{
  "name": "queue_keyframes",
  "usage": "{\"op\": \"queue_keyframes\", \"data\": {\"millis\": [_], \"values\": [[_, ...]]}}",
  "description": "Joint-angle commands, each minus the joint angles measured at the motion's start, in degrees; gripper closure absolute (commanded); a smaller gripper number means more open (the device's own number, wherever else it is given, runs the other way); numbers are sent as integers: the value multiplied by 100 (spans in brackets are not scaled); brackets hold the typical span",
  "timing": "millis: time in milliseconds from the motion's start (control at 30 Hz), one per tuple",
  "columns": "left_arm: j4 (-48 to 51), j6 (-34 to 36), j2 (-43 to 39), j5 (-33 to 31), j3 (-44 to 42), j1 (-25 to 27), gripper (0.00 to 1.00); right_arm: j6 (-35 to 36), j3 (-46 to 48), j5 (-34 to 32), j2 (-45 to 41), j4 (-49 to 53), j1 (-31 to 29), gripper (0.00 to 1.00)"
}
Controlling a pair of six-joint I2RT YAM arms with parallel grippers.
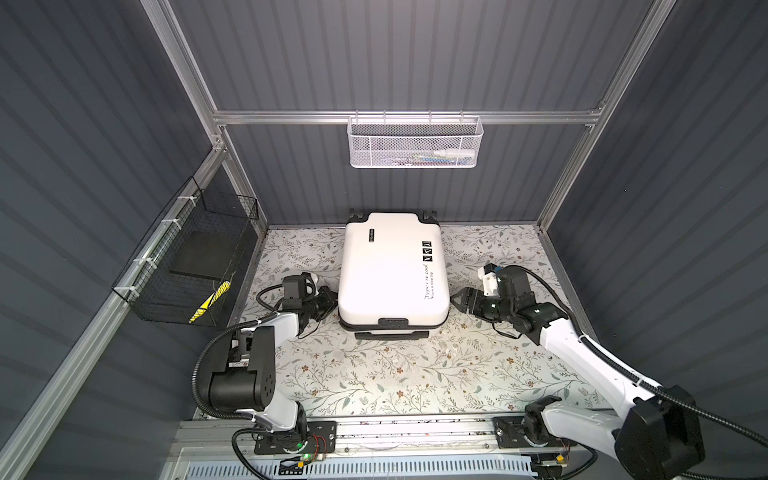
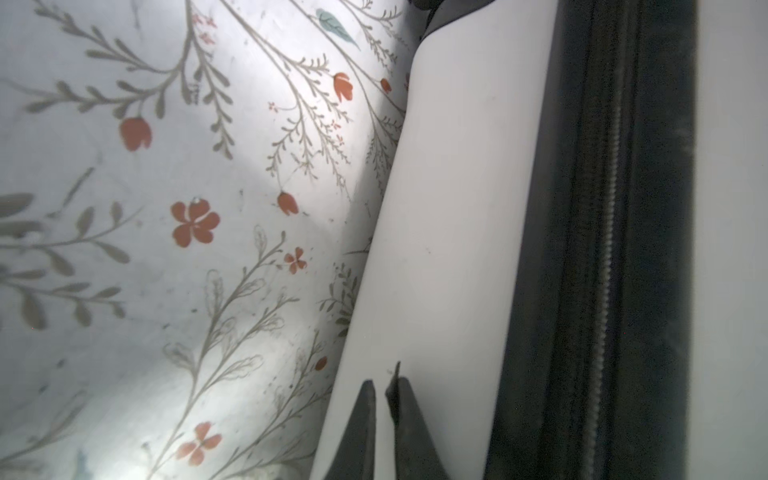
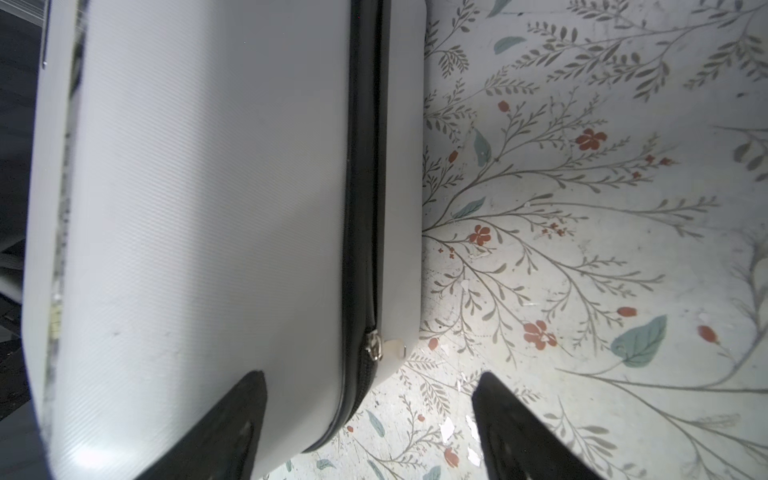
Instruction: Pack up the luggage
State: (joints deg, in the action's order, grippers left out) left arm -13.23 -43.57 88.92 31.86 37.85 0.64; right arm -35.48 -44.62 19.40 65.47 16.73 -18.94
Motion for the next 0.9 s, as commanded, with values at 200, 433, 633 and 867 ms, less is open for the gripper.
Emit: {"op": "queue_keyframes", "data": {"millis": [200, 433, 633, 867], "values": [[967, 301, -377, 239, 470, -450, 65, 222, 495, 337, -464, 28, 500, 19], [1580, 559, -673, -35, 653, -504, 55, 223, 733, 372, -451, -134, 558, 18], [1905, 708, -690, -288, 656, -547, 70, 243, 706, 548, -285, -260, 558, 18], [1769, 845, -387, -77, 635, -565, 100, 268, 544, 729, 30, -305, 558, 18]]}}
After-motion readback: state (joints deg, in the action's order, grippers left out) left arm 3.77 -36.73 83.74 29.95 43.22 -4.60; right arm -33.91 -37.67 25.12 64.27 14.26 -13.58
